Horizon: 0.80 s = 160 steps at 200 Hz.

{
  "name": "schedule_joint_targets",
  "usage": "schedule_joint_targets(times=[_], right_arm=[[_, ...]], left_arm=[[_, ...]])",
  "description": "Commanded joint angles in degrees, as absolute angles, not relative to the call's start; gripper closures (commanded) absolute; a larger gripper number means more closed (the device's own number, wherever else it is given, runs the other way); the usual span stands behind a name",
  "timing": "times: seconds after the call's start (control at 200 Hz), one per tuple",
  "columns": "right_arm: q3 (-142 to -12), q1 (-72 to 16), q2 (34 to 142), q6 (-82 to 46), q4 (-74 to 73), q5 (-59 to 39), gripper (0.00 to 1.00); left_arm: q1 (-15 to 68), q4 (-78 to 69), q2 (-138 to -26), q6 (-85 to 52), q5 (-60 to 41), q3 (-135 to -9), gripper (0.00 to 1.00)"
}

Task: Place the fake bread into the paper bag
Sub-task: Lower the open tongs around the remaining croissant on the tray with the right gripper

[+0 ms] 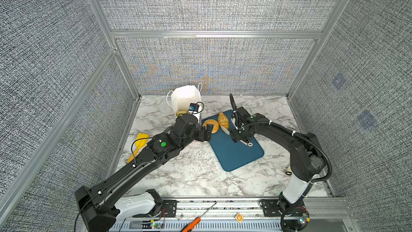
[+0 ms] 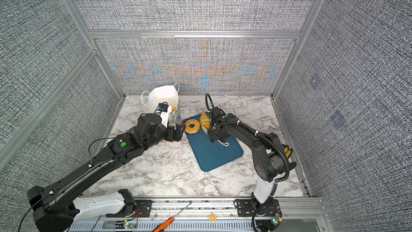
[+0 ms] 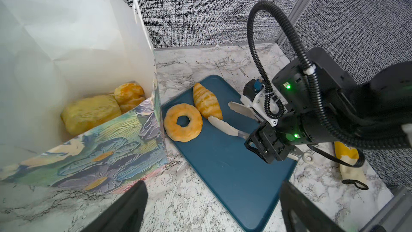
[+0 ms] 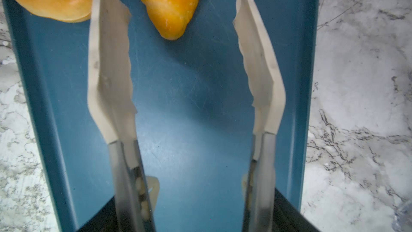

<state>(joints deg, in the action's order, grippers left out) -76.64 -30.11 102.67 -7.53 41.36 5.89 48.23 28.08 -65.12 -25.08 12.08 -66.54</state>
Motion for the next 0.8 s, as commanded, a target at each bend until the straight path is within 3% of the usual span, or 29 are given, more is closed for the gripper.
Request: schedule_joint_targets(times=[0.0,0.17,0.515,0.795], right_arm=[[-78.32,-30.1,104.27,-7.23,40.51,5.69,0.24],[-81.24,-30.13,107.95,-6.79,41.37,6.06,0.28],[-79.79,-30.15,106.83,-5.59,43.0,6.22,0.49],[-67.87,-30.1,96.38,-1.72,42.09,4.4,0.49]], left_arm=[[48.25,28.03,-64.48,-25.49,13.39,-66.29,0.06],[48.25,28.36,-63.58,-25.49,14.06,-66.1,0.06],[48.21,28.4,-63.54,-25.33,14.22,-65.83,0.05],[48.25,28.35,-63.54,-25.4,13.85,-65.74,0.05]])
